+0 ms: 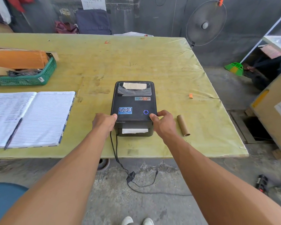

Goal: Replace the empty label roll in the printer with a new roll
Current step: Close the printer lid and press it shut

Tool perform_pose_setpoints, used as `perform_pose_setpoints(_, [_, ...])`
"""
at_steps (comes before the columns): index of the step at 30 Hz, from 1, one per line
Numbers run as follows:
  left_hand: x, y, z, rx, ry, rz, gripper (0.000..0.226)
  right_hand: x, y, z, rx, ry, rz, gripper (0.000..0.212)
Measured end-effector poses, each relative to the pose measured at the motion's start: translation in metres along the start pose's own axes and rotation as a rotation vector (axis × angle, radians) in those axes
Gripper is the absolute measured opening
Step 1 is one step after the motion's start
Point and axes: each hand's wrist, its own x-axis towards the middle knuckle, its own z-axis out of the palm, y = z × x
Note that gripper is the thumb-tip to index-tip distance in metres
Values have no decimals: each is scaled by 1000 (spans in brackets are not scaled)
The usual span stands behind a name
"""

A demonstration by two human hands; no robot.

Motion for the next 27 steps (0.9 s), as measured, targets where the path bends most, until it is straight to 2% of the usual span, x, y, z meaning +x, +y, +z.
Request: perform_pose_setpoints(27, [12,-4,-2,-24,-76,26,39,-8,-4,3,11,46,40,37])
